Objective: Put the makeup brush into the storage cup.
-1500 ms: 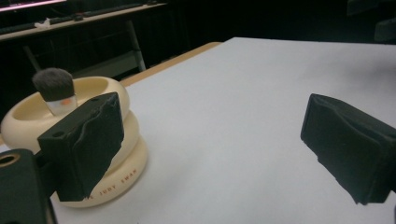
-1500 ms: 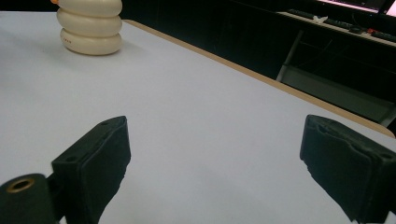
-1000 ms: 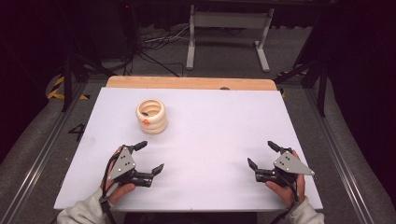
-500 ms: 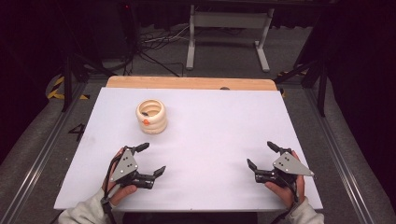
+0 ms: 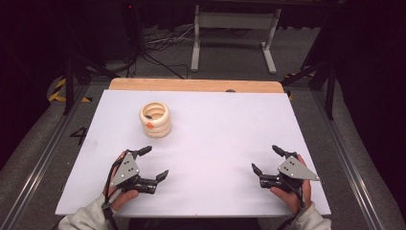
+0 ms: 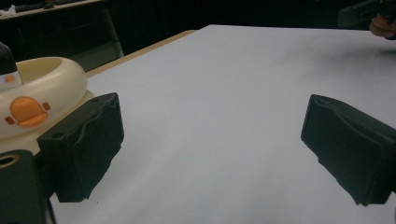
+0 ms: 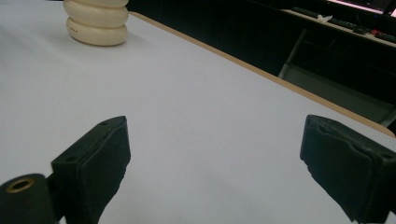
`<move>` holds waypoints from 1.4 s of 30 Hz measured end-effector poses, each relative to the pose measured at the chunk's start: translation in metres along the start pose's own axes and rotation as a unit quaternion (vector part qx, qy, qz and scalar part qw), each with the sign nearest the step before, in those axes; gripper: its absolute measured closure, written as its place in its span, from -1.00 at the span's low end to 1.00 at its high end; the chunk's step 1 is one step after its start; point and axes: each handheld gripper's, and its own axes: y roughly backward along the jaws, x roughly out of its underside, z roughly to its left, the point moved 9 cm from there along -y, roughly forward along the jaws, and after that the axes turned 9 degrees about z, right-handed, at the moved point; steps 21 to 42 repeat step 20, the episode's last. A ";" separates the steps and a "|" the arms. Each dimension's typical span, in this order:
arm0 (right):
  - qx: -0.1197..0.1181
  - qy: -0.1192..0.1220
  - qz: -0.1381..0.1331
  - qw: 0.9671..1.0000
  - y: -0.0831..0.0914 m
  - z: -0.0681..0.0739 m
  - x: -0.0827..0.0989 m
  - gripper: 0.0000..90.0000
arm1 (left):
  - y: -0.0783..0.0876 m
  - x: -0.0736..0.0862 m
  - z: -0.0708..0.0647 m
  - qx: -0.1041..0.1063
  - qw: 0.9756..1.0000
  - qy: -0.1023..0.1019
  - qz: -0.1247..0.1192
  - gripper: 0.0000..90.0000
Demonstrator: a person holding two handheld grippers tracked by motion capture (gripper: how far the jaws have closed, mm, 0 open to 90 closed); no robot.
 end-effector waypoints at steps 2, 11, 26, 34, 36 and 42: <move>0.000 0.000 0.001 1.000 0.000 0.000 0.000 -0.80 | -0.001 0.000 0.000 0.000 1.000 -0.002 0.003 -0.86; 0.000 -0.001 -0.001 1.000 0.001 0.000 0.000 -0.80 | -0.001 0.000 0.002 -0.001 1.000 -0.003 0.003 -0.86; -0.002 -0.003 0.000 1.000 0.000 -0.001 0.002 -0.80 | -0.004 0.000 0.002 0.002 1.000 -0.001 0.006 -0.86; -0.002 -0.003 0.000 1.000 0.000 -0.001 0.002 -0.80 | -0.004 0.000 0.002 0.002 1.000 -0.001 0.006 -0.86; -0.002 -0.003 0.000 1.000 0.000 -0.001 0.002 -0.80 | -0.004 0.000 0.002 0.002 1.000 -0.001 0.006 -0.86; -0.002 -0.003 0.000 1.000 0.000 -0.001 0.002 -0.80 | -0.004 0.000 0.002 0.002 1.000 -0.001 0.006 -0.86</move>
